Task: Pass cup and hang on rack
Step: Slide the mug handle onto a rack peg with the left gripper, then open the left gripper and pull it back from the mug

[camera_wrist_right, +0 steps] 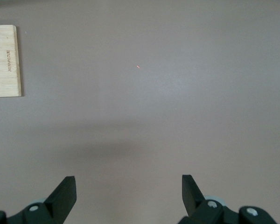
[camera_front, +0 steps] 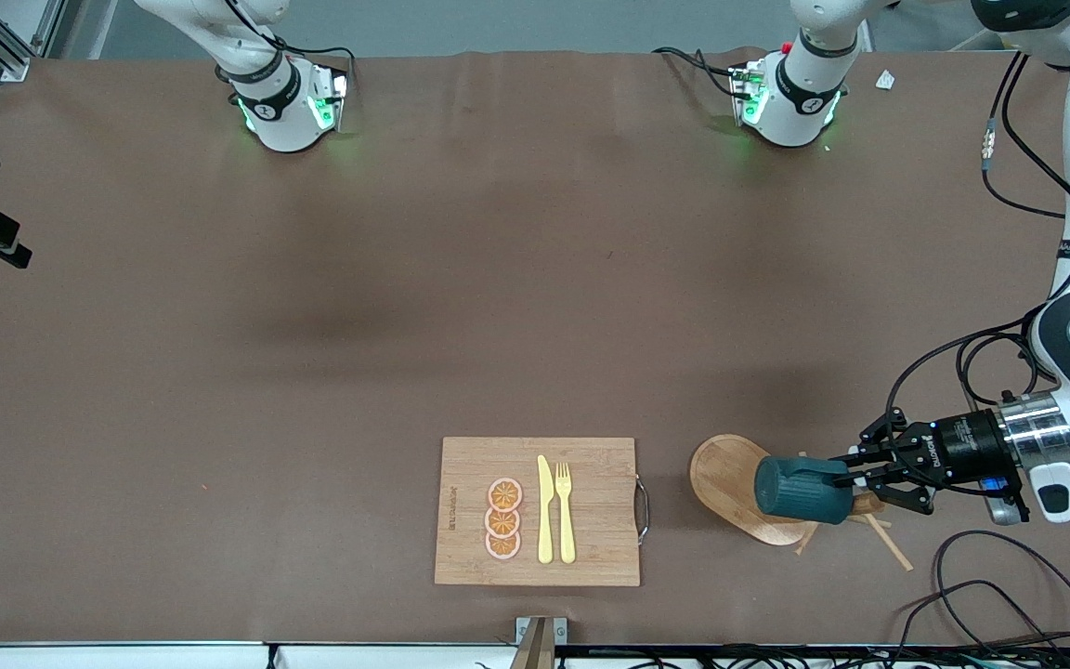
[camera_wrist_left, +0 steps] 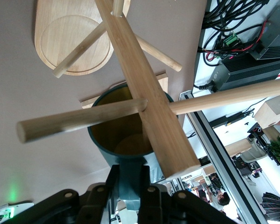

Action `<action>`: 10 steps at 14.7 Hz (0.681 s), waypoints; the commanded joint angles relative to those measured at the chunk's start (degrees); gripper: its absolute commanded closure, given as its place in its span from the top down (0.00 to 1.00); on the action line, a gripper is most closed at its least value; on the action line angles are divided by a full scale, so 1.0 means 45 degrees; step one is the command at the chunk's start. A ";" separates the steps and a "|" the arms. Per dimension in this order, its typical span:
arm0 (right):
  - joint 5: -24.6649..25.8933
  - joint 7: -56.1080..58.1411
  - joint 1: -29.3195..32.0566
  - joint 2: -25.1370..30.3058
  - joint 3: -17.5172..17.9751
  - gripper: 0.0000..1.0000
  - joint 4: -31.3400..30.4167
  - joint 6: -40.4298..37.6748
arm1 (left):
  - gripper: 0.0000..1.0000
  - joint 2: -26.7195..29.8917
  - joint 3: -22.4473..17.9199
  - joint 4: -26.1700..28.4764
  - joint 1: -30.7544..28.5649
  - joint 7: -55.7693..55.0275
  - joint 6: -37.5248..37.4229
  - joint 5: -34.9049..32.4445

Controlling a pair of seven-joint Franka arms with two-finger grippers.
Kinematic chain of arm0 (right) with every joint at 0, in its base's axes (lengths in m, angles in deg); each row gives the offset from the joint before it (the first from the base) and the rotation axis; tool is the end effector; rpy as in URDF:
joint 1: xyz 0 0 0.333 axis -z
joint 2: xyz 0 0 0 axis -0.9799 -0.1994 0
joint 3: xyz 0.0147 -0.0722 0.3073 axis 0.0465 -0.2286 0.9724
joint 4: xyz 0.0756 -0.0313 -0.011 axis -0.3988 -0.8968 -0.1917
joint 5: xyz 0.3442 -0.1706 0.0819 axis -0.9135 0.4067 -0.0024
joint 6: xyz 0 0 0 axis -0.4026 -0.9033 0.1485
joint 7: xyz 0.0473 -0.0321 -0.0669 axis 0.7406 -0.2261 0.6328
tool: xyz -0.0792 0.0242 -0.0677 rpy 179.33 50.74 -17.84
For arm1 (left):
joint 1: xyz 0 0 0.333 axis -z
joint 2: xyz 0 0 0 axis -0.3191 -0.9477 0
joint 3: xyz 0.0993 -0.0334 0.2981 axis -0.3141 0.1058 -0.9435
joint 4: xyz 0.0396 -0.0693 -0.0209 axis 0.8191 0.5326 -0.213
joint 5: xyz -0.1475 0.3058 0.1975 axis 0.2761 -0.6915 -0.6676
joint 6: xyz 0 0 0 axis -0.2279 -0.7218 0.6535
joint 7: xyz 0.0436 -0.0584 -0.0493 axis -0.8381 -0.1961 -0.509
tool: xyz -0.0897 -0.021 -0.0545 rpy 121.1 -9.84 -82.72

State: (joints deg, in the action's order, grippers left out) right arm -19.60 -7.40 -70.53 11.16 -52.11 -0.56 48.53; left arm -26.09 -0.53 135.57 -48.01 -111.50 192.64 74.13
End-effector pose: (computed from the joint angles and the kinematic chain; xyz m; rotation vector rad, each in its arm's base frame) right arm 0.5624 -0.0480 0.6593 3.1385 -0.0465 0.0879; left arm 0.7469 -0.0142 0.3812 1.8155 1.3469 -0.5321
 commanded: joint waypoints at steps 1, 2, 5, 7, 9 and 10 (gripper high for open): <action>-0.0134 0.0267 0.0006 -0.0049 -0.0022 1.00 0.0181 -0.0102 | 0.25 -0.0058 -0.0018 -0.0028 -0.0086 0.0571 -0.0148 0.0285; -0.0134 0.0267 0.0006 -0.0049 -0.0022 1.00 0.0181 -0.0102 | 0.33 -0.0135 -0.0019 -0.0028 -0.0106 0.0650 -0.0148 0.0304; -0.0134 0.0326 0.0025 -0.0049 -0.0022 1.00 0.0181 -0.0102 | 0.65 -0.0078 0.0001 -0.0086 -0.0106 0.0670 -0.0148 0.0304; -0.0134 0.0326 0.0045 -0.0049 -0.0022 1.00 0.0181 -0.0082 | 1.00 0.0001 0.0079 -0.0087 -0.0086 0.0806 -0.0148 0.0304; -0.0134 0.0326 0.0025 -0.0049 -0.0022 1.00 0.0181 -0.0101 | 1.00 0.0273 0.0215 -0.0087 -0.0086 0.0807 -0.0206 0.0227; -0.0134 0.0326 0.0025 -0.0049 -0.0022 1.00 0.0181 -0.0082 | 1.00 0.0468 0.0293 -0.0087 -0.0048 0.0826 -0.0361 0.0187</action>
State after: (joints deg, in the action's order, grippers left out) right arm -19.60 -6.63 -70.52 11.16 -52.13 -0.56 48.53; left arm -26.29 0.34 134.93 -48.14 -108.60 192.57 74.18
